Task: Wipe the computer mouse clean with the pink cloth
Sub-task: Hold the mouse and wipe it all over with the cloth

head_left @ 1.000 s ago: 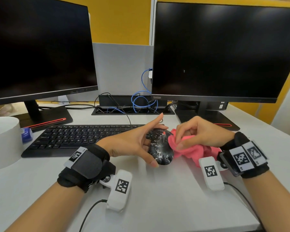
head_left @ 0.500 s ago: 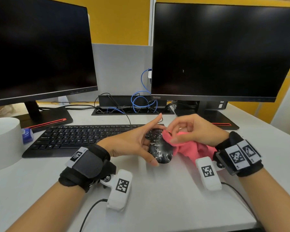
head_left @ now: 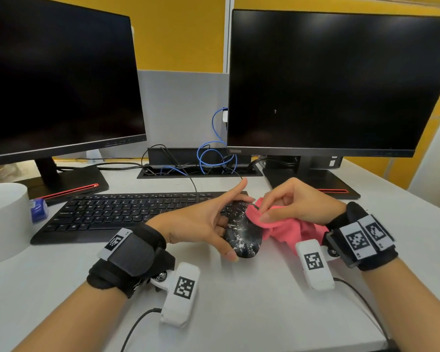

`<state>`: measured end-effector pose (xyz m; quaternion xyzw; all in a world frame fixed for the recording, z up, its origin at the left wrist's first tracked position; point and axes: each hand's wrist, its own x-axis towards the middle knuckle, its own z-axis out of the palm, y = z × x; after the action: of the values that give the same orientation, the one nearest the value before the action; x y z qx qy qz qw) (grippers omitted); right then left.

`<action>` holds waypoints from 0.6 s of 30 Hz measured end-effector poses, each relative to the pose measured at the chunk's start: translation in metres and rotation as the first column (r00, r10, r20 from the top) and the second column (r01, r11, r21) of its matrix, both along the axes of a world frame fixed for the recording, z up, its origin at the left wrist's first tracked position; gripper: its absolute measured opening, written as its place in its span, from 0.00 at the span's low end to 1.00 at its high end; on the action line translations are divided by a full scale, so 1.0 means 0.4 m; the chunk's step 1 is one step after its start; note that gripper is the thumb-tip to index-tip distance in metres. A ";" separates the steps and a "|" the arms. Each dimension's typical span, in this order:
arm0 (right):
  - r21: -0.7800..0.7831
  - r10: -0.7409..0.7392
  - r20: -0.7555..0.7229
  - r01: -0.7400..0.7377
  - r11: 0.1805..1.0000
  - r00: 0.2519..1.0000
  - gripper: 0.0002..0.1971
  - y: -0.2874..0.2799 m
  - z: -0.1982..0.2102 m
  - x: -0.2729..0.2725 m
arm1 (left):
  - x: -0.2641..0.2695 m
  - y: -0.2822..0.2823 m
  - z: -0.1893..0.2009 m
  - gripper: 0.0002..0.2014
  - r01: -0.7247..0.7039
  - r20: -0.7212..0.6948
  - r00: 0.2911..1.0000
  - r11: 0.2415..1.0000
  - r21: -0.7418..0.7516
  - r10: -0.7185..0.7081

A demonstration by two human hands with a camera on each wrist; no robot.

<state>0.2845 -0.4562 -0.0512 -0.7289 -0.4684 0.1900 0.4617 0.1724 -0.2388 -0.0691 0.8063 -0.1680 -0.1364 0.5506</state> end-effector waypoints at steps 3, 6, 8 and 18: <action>0.082 -0.149 0.080 0.143 0.986 0.986 0.07 0.004 -0.004 0.012 | 0.001 -0.002 -0.003 0.66 0.005 -0.014 1.000 1.000 -0.009 -0.005; -0.041 0.032 0.071 -0.029 0.999 0.997 0.07 0.005 -0.007 0.005 | 0.002 -0.001 -0.004 0.66 0.013 -0.009 1.000 1.000 0.011 -0.013; -0.048 0.017 0.062 -0.014 0.999 0.998 0.06 0.005 -0.007 0.006 | 0.002 0.001 -0.005 0.66 0.006 -0.006 1.000 1.000 0.016 -0.006; 0.054 -0.173 0.144 0.167 0.984 0.974 0.03 -0.001 -0.003 0.020 | 0.004 0.004 -0.006 0.66 0.010 -0.006 1.000 1.000 0.007 -0.010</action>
<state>0.2927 -0.4568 -0.0523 -0.7687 -0.4411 0.0854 0.4553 0.1739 -0.2372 -0.0714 0.8069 -0.1700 -0.1420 0.5475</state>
